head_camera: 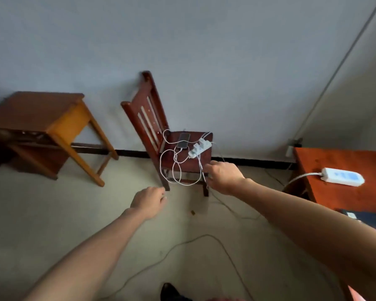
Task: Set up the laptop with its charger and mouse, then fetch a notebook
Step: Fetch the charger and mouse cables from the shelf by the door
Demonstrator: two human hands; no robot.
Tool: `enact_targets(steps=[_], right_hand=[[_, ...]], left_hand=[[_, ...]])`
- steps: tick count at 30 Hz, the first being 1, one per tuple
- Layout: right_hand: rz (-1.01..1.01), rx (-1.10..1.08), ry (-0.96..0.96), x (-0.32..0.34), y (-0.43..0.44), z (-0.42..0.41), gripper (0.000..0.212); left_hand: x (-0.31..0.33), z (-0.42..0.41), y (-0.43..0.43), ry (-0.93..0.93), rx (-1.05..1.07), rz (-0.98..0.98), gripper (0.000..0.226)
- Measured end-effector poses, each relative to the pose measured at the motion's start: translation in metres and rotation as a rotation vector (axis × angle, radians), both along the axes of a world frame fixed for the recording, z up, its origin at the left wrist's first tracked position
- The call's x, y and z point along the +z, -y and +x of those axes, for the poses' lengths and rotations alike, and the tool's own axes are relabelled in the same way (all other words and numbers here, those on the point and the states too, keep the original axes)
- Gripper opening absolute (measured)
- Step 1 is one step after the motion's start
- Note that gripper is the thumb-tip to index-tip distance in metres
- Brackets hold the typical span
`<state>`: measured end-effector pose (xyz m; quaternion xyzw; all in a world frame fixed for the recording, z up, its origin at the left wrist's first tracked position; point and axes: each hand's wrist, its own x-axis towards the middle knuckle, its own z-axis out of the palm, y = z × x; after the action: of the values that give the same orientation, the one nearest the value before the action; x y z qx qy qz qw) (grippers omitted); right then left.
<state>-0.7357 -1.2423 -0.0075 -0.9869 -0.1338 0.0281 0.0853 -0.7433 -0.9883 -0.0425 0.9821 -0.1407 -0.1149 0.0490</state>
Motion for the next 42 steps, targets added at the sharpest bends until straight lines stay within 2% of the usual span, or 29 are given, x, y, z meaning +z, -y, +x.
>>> enact_targets(steps=[6,10,15,19,26,34,42], right_hand=[[-0.030,0.260,-0.048,0.002,-0.203,0.080,0.035],[-0.045,0.408,-0.024,0.003,-0.304,0.115,0.041],[-0.071,0.583,-0.032,-0.003,-0.415,0.168,0.041],[-0.116,0.732,-0.046,-0.011,-0.502,0.212,0.040],[-0.090,0.953,-0.021,-0.003,-0.684,0.325,0.039],[-0.111,1.066,0.006,-0.001,-0.853,0.397,0.039],[-0.145,1.035,-0.048,-0.030,-1.043,0.428,0.040]], left_hand=[[0.012,0.024,-0.198,0.027,0.234,0.070,0.027],[0.023,0.033,-0.292,0.043,0.389,0.073,0.026],[0.021,0.038,-0.383,0.040,0.617,0.060,0.028],[0.012,0.049,-0.447,0.010,0.713,0.085,0.027],[0.025,0.122,-0.587,0.048,0.984,0.071,0.029],[0.020,0.160,-0.710,0.080,1.134,0.043,0.031],[0.006,0.194,-0.903,0.040,1.128,0.005,0.030]])
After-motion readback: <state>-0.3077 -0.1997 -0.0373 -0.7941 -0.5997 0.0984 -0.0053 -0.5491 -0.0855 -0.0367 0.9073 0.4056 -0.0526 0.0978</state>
